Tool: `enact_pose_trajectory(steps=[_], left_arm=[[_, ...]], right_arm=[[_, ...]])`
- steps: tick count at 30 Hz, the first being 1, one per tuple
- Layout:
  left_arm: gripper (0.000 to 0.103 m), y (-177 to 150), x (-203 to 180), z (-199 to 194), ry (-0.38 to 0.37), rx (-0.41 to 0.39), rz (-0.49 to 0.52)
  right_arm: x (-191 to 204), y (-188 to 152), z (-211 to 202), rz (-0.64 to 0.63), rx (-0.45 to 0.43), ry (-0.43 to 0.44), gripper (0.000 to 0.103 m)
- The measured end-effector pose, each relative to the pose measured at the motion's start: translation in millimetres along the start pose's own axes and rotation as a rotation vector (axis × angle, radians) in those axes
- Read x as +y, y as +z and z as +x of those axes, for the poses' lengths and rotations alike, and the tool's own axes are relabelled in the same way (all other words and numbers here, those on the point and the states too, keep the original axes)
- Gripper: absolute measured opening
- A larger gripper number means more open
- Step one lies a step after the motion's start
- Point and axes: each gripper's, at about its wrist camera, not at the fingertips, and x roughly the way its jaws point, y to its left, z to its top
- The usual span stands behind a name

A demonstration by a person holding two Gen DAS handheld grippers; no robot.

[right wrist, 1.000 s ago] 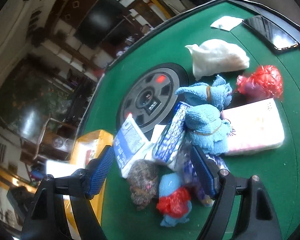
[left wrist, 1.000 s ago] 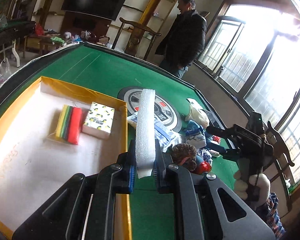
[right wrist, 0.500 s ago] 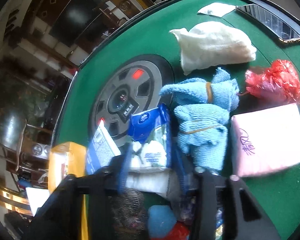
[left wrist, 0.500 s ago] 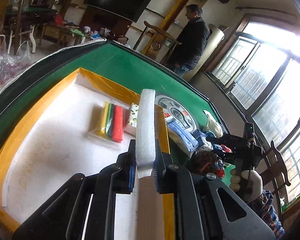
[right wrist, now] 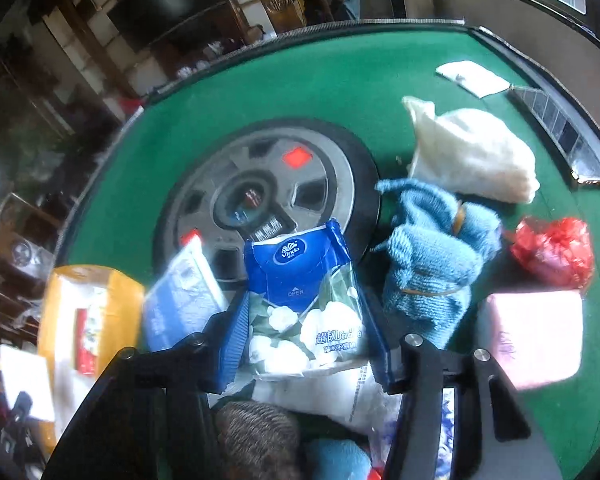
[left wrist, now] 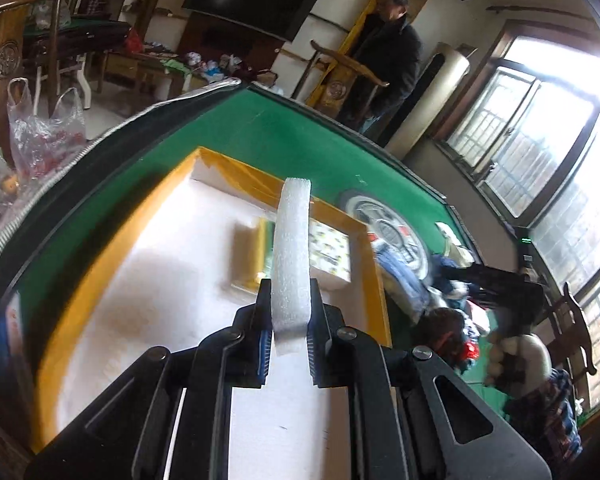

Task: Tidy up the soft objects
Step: 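Lower the sponge and blue tissue pack into the box and open both tools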

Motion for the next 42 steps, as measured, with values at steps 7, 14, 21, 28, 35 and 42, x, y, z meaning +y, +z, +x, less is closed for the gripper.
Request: enact_pose_trajectory(steps=[7,14,21,28,35,42], left_arm=[[0.012,36,11,49,0.117,0.084,0.010],[0.036,46,34,74,0.158,0.127,-0.062],[0.057,32,41,-5,0.069,-0.030,-0.115],[0.059,8,58,-37,0.075,-0.091,-0.149],[0.059,-2,62,-41,0.076,-0.085,-0.183],[0.059,-7,37,-50,0.142,-0.106,-0.110]], right_arm=[[52,4,-35,-0.065,-0.014,0.184,0.048],[134,-29,0,-0.180,0.139,0.327,0.048],[197,-68,38,-0.320,0.272,0.361,0.048],[232,-90,60,-0.470,0.278,0.169,0.048],[249,-84,73,-0.555,0.218,0.044,0.050],[234,-88,33,-0.537,0.134,0.180,0.061]])
